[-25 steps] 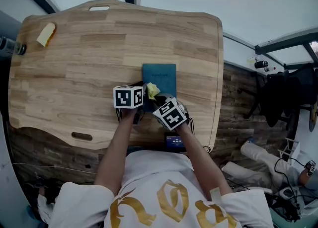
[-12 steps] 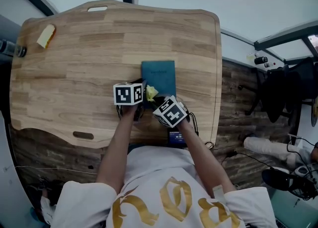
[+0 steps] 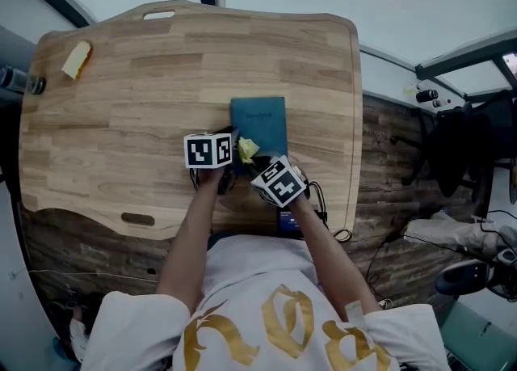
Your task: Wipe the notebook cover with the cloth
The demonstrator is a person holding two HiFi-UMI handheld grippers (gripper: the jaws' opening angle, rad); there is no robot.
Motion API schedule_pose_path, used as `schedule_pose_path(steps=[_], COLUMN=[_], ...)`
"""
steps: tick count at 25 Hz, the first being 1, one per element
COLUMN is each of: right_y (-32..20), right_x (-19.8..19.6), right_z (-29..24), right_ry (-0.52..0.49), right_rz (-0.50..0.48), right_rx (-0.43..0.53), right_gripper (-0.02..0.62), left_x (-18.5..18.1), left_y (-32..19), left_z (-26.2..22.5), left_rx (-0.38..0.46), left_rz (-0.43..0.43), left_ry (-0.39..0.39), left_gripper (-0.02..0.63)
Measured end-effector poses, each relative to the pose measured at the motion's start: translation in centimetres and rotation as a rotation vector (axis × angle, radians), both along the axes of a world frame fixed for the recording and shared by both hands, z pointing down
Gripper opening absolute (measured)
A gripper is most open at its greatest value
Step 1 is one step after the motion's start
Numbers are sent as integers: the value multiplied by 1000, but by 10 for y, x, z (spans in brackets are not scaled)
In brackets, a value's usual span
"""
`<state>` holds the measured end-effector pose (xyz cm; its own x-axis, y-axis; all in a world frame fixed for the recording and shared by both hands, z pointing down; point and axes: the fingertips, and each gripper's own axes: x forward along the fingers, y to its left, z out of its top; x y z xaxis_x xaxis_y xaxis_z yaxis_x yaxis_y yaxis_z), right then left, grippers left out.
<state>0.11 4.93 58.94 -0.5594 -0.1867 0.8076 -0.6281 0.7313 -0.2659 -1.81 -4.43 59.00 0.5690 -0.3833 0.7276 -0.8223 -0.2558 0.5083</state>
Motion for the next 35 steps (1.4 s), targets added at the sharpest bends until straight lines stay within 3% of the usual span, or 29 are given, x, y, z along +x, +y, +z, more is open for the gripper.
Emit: schedule_pose_path(steps=[10,27,35], right_y=[1,-10,-11], right_x=[14,78,81], right_z=[0,0,0], right_ry=[-13,19,54], right_rz=[63,209,203], right_rx=[-6,9,50], right_gripper=[37,37,37], left_x=[-1,0,0], left_y=[0,1,0], left_z=[-1,0,-1], left_rx=[-2,-5,10], left_rz=[2,1,5], left_ry=[1,2,-9], left_gripper=[74,72,72])
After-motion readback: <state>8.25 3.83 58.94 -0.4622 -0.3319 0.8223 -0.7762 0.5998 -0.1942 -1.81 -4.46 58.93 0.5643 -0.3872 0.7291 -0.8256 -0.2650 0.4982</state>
